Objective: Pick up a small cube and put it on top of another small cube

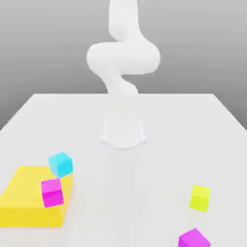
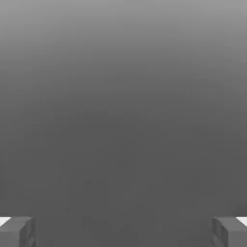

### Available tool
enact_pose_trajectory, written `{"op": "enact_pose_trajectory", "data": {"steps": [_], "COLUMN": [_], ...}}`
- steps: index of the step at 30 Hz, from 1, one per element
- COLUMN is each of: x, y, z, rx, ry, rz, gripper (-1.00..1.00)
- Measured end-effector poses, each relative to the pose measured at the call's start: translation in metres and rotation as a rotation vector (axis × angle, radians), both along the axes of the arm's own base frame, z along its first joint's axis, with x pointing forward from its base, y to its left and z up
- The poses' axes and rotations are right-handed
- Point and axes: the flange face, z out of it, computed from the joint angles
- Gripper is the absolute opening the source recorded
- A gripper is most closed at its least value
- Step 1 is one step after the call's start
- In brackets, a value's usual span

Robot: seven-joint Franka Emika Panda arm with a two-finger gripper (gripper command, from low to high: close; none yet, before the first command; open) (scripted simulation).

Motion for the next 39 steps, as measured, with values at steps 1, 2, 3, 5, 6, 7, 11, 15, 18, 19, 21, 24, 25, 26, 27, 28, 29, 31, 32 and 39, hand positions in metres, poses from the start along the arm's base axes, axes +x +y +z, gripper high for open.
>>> {"op": "enact_pose_trajectory", "data": {"steps": [1, 2, 3, 5, 6, 7, 11, 15, 18, 19, 21, 24, 25, 26, 27, 28, 29, 31, 32, 39], "x": [0.013, 0.024, 0.034, 0.049, 0.055, 0.059, 0.064, 0.05, 0.026, 0.016, -0.005, -0.023, -0.024, -0.024, -0.025, -0.025, -0.026, -0.026, -0.026, -0.025], "y": [0.01, 0.02, 0.03, 0.051, 0.061, 0.072, 0.114, 0.151, 0.179, 0.186, 0.195, 0.198, 0.198, 0.198, 0.198, 0.198, 0.198, 0.198, 0.198, 0.198], "z": [-0.021, -0.041, -0.061, -0.103, -0.124, -0.145, -0.23, -0.315, -0.377, -0.396, -0.435, -0.48, -0.492, -0.503, -0.514, -0.525, -0.534, -0.534, -0.534, -0.509], "rx": [-0.02, -0.039, -0.058, -0.096, -0.115, -0.133, -0.209, -0.285, -0.346, -0.365, -0.403, -0.433, -0.435, -0.436, -0.436, -0.436, -0.436, -0.436, -0.436, -0.437], "ry": [0.032, 0.063, 0.093, 0.15, 0.178, 0.206, 0.314, 0.418, 0.492, 0.517, 0.567, 0.614, 0.617, 0.619, 0.62, 0.62, 0.621, 0.621, 0.621, 0.622], "rz": [0.046, 0.09, 0.134, 0.221, 0.266, 0.31, 0.491, 0.676, 0.83, 0.88, 0.973, 1.049, 1.055, 1.058, 1.059, 1.06, 1.061, 1.061, 1.061, 1.06], "gripper": [0.0, 0.0, 0.0, 0.0, 0.0, 0.0, 0.0, 0.0, 0.0, 0.0, 0.0, 0.0, 0.0, 0.0, 0.0, 0.0, -1.0, -1.0, -1.0, -1.0]}}
